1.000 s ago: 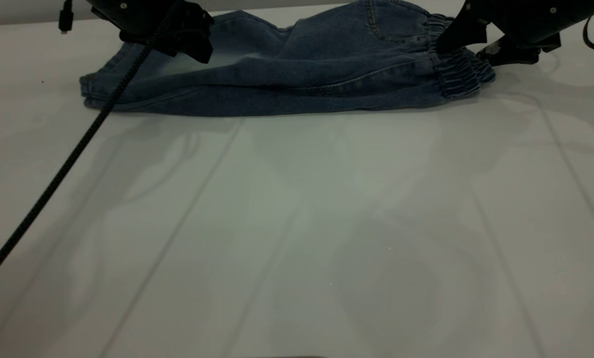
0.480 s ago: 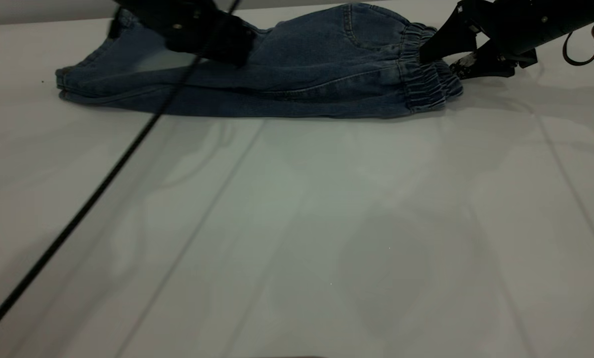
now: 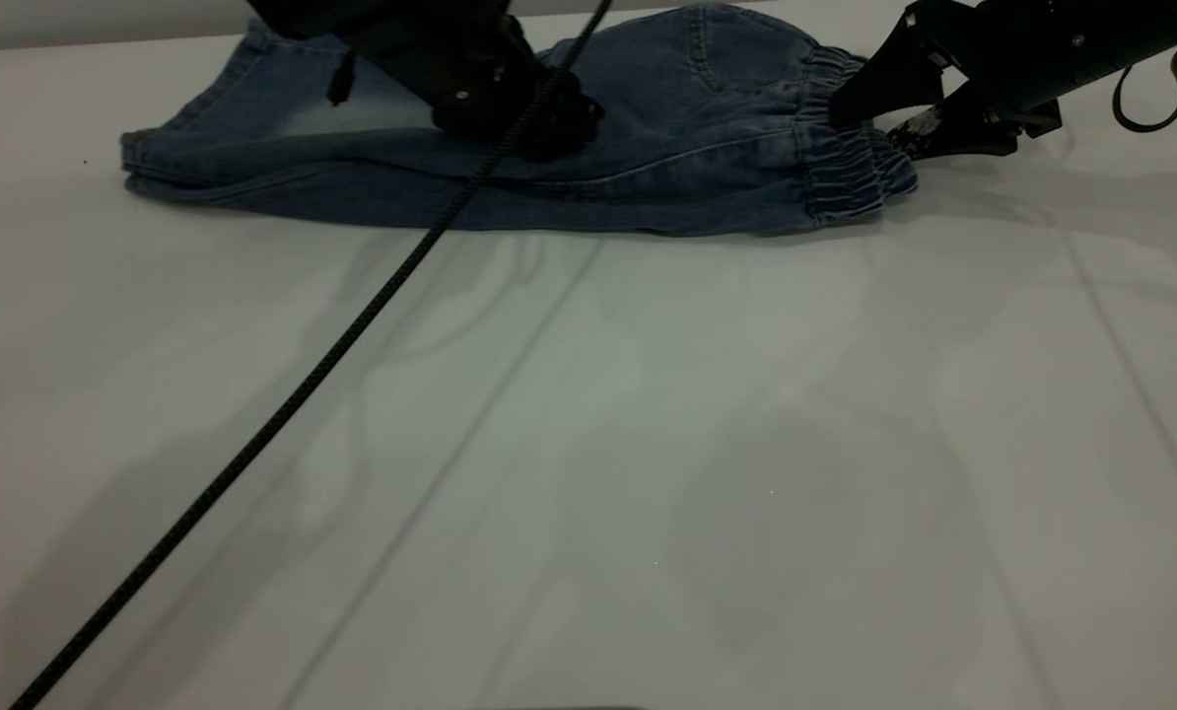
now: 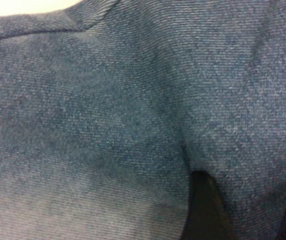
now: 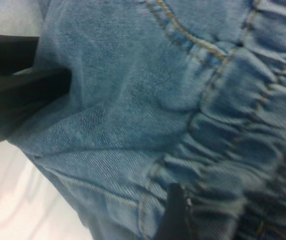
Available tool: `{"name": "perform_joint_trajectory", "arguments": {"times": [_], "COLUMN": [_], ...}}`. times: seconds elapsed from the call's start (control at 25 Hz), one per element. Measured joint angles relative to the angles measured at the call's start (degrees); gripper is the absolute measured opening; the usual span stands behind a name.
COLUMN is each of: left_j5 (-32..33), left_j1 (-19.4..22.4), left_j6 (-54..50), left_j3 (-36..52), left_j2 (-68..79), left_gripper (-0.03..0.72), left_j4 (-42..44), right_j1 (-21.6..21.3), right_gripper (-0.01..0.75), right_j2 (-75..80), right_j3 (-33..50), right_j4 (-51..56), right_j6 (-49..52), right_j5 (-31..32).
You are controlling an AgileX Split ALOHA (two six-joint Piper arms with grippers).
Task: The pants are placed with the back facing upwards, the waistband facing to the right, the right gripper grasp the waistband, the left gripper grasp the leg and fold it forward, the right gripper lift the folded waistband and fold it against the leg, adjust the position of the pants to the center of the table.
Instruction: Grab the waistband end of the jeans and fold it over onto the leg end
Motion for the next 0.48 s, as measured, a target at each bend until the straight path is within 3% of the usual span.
{"name": "perform_joint_trajectory", "arguments": {"times": [0.16,0.28,0.36,0.48], "left_j5": [0.65,1.11,1.24,1.37], "left_j1": [-1.56,-1.81,-1.83,-1.83], "left_j6": [0.0,0.0,0.0,0.0], "left_j3": [-0.49,-0.51,-0.56,-0.56], "left_j2": [0.18,0.18,0.18,0.18], "left_gripper": [0.412,0.412,0.412,0.412], "left_j4": [0.0,0.0,0.0,0.0], "right_j1": [1.81,3.23,3.67,3.62], "right_gripper": [0.493,0.435,0.34,0.111], "right_j2": [0.0,0.0,0.09,0.1], "right_j3": [0.0,0.0,0.0,0.06], "right_j4": [-0.05,-0.14,-0.23,-0.79], "right_j6": [0.0,0.0,0.0,0.73], "right_j5": [-0.2,-1.33,-1.93,-2.55]}}
